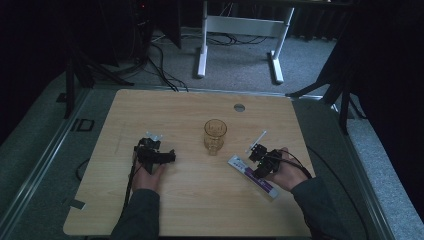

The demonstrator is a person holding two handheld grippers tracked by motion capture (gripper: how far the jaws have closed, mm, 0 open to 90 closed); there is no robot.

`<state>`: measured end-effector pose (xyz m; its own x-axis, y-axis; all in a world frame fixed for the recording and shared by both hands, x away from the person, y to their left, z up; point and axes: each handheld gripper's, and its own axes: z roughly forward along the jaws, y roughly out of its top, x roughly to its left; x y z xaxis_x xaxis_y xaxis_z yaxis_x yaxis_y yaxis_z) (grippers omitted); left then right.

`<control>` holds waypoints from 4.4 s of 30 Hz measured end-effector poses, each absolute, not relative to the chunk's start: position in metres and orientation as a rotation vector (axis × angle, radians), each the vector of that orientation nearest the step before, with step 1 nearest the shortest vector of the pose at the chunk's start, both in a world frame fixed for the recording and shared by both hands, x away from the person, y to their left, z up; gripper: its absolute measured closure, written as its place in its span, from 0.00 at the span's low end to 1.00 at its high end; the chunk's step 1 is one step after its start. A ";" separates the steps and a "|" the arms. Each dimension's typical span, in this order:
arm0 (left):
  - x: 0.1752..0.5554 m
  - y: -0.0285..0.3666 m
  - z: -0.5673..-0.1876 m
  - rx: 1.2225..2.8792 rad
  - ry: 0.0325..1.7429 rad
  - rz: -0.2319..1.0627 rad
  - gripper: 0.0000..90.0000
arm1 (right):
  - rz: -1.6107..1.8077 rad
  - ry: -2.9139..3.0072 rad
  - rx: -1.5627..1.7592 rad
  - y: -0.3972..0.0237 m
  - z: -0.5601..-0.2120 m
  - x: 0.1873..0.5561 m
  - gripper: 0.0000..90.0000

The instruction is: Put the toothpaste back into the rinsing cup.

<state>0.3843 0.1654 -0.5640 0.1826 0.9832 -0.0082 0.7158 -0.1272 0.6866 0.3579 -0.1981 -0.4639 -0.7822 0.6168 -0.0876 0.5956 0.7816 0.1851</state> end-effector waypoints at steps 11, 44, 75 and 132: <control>0.384 0.165 -0.564 1.907 1.591 0.623 0.03 | 0.193 2.843 0.964 -0.195 -0.474 0.359 0.66; 0.384 0.165 -0.564 1.907 1.591 0.623 0.03 | 0.114 2.874 0.994 -0.190 -0.494 0.368 0.67; 0.384 0.165 -0.564 1.907 1.591 0.624 0.03 | 0.074 2.900 1.086 -0.189 -0.514 0.382 0.65; 0.385 0.165 -0.564 1.906 1.590 0.623 0.03 | 0.367 2.712 1.042 -0.195 -0.471 0.371 0.80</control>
